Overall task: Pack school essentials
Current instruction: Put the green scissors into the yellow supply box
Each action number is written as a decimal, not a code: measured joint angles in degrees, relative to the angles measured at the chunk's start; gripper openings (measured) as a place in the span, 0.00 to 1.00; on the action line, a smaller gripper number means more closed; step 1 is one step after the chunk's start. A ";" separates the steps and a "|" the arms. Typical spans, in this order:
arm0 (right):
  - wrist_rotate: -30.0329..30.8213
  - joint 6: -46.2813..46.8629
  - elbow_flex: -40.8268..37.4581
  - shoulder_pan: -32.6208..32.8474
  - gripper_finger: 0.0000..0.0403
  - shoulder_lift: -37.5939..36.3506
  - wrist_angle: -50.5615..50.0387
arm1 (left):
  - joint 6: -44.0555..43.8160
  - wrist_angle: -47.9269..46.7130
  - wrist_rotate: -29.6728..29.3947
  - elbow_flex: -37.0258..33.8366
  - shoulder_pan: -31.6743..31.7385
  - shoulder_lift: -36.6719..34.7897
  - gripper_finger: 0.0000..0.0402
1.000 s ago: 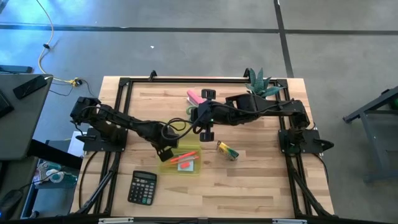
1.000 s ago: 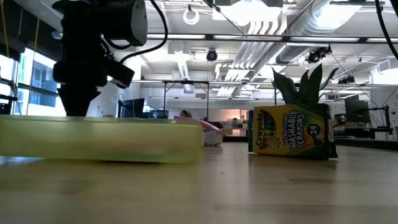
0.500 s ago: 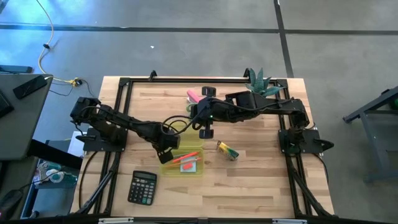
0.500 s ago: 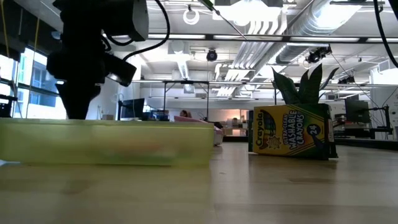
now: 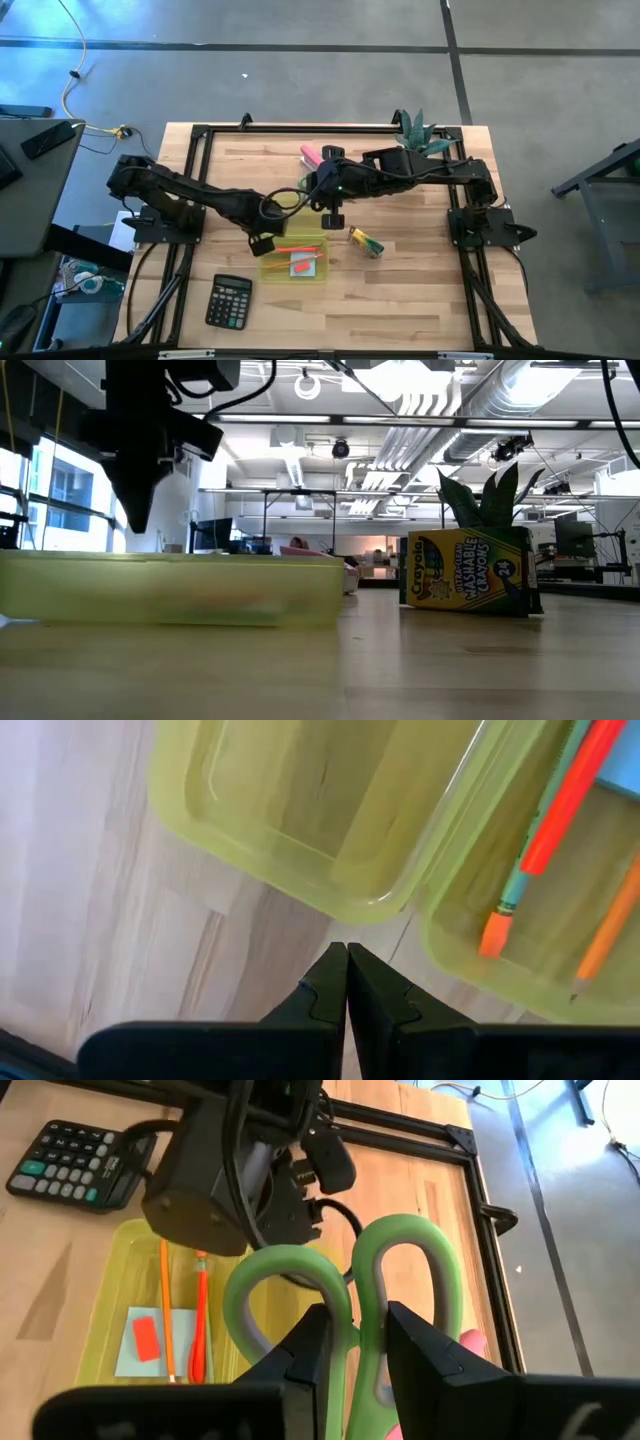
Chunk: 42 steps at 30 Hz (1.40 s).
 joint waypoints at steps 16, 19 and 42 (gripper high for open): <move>-4.14 3.99 0.00 -0.02 0.14 0.02 -2.04 | 1.42 3.41 -7.15 -1.94 -3.11 -14.91 0.00; -5.09 5.16 0.00 0.38 0.14 0.02 -1.99 | 1.42 9.07 -6.65 -6.49 -3.82 -17.51 0.00; -9.42 6.62 -0.11 2.30 0.14 6.49 -11.97 | 2.32 39.52 0.20 -23.09 -2.94 -26.31 0.00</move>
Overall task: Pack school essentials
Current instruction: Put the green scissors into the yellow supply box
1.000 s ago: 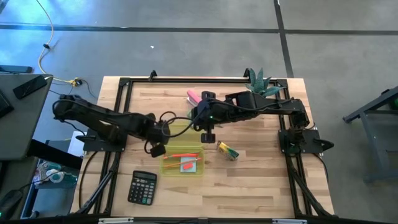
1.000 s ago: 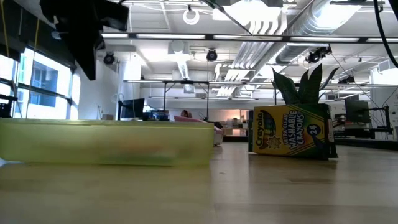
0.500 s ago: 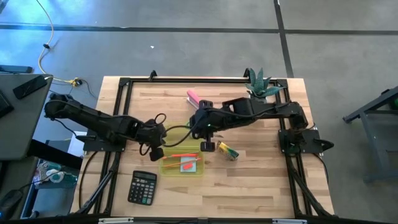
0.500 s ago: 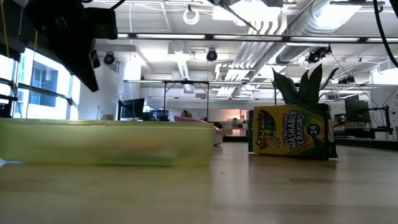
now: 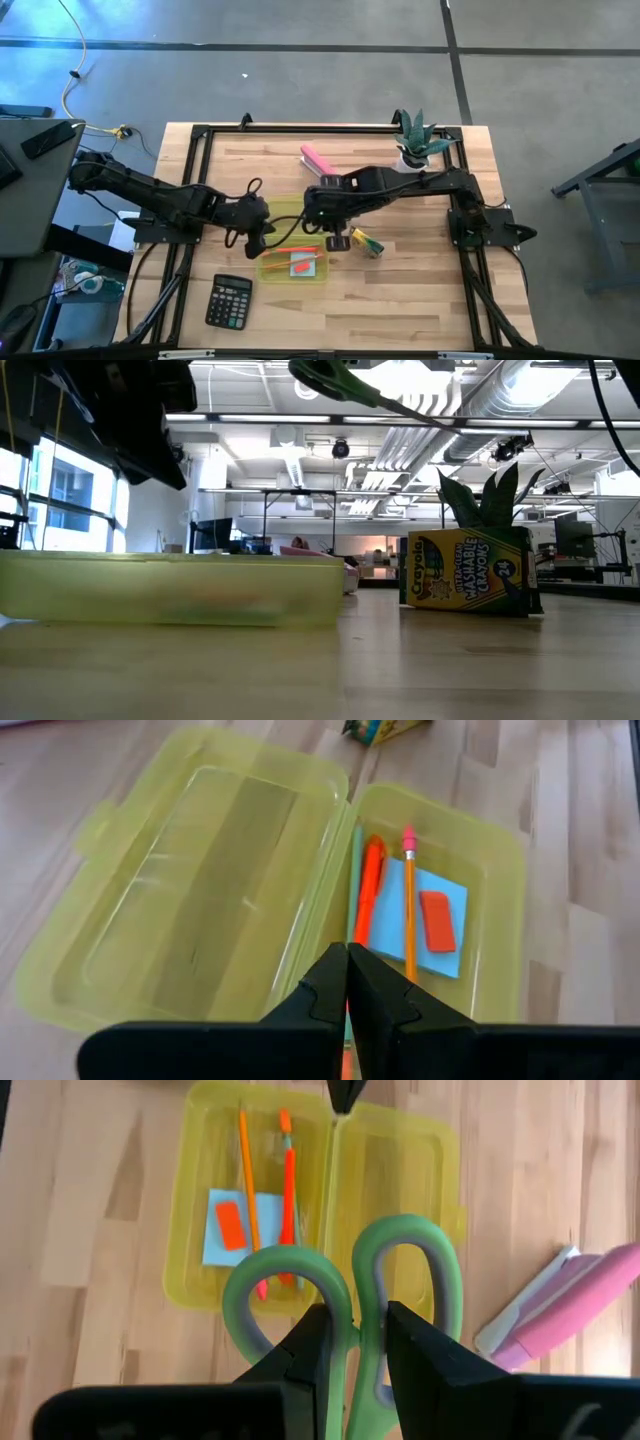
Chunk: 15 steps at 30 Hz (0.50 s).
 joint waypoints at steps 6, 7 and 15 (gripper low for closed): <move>-0.22 -0.06 0.00 1.00 0.14 0.00 -0.69 | 0.02 0.68 -0.06 0.00 0.03 -0.01 0.00; -0.32 -0.07 0.00 1.20 0.14 0.00 -0.80 | 0.00 0.84 -0.09 0.00 0.03 -0.01 0.00; -0.83 1.27 -4.12 2.94 0.14 -0.22 0.13 | 1.13 2.32 -0.13 0.02 0.03 -0.01 0.00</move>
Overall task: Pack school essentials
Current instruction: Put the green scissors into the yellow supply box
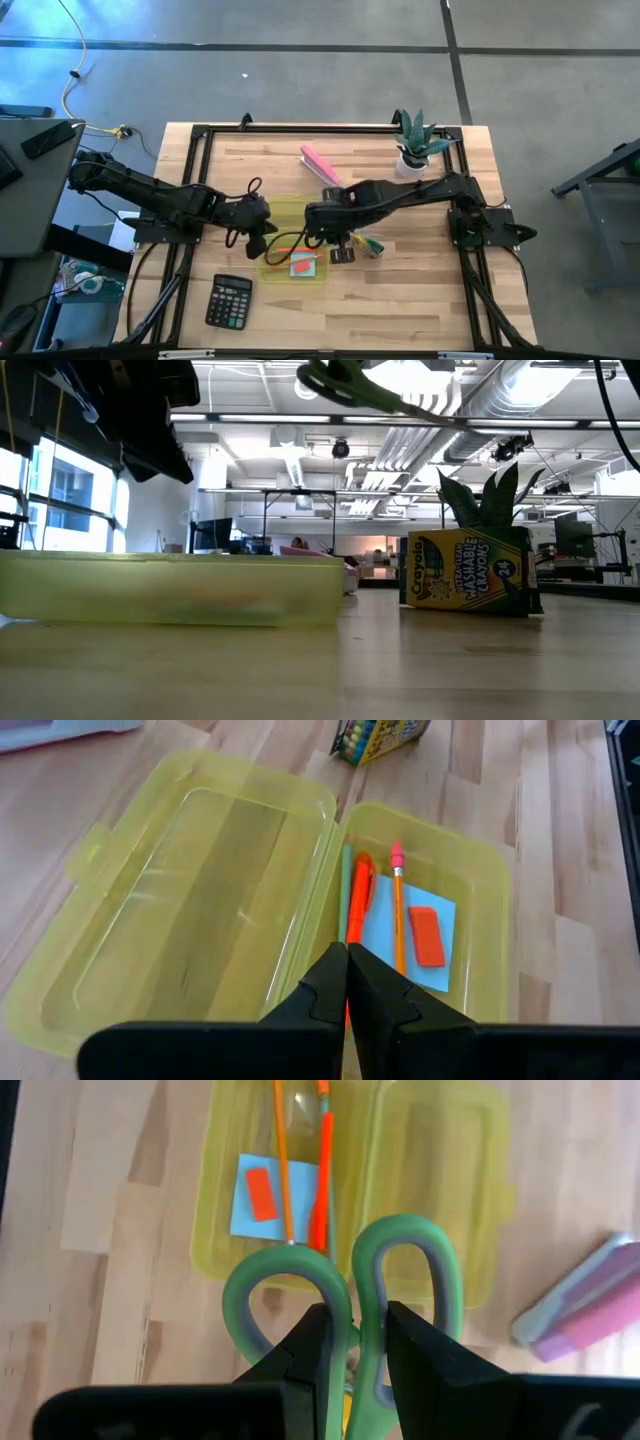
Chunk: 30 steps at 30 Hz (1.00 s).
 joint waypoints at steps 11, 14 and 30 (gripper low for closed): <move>-5.44 -0.57 -10.00 0.93 0.14 -0.02 13.41 | 4.22 -0.68 0.06 0.02 0.02 0.02 0.00; -8.22 -1.96 -10.20 0.80 0.14 -0.06 16.70 | 5.89 -2.04 0.10 0.02 0.33 0.02 0.00; -13.94 7.86 -10.17 -1.48 0.14 3.96 40.60 | 10.15 -19.22 -6.65 0.06 7.32 -1.35 0.00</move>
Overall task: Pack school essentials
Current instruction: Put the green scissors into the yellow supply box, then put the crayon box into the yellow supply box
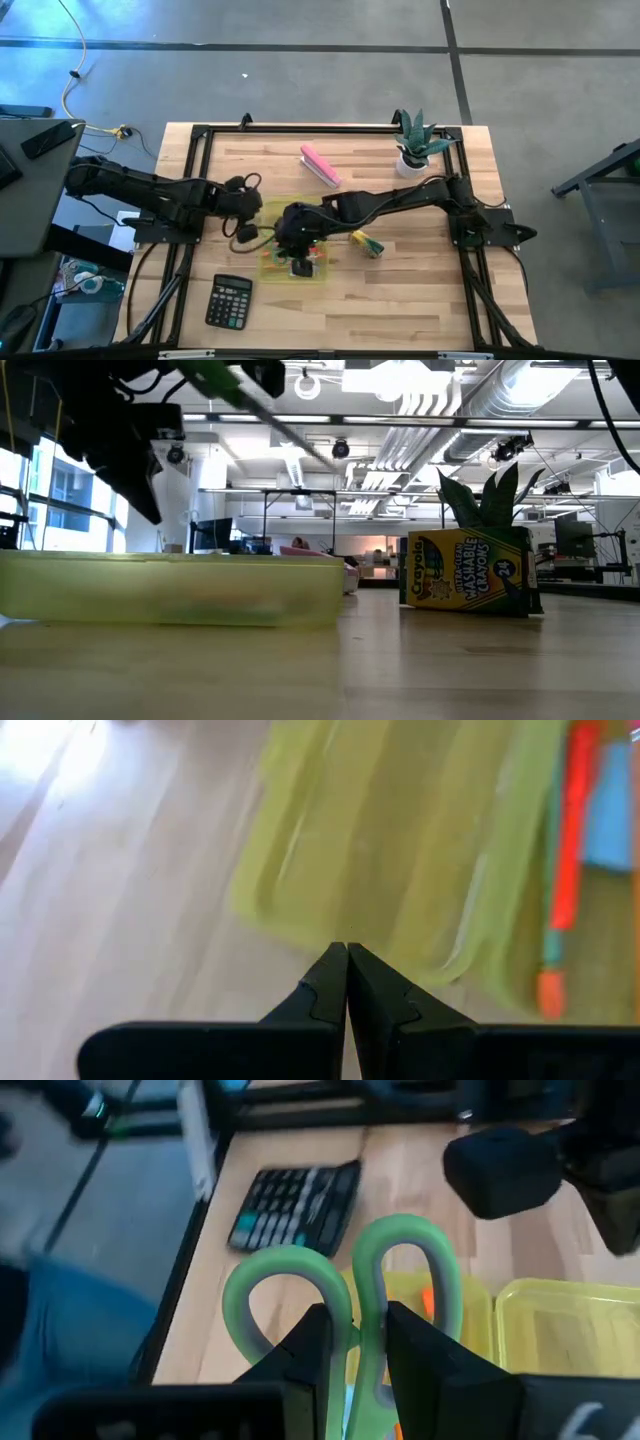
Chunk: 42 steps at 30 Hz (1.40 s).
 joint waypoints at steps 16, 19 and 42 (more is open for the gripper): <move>11.57 13.16 0.07 -1.52 0.14 6.94 2.46 | 1.79 -4.43 1.51 0.05 5.07 -13.21 0.00; 12.26 11.91 0.02 -1.52 0.14 7.75 1.80 | 1.84 -4.43 1.68 0.05 5.12 -14.57 0.00; 11.07 11.86 -0.02 -0.81 0.34 11.58 -0.87 | 2.01 -4.35 1.73 0.07 5.05 -15.48 0.00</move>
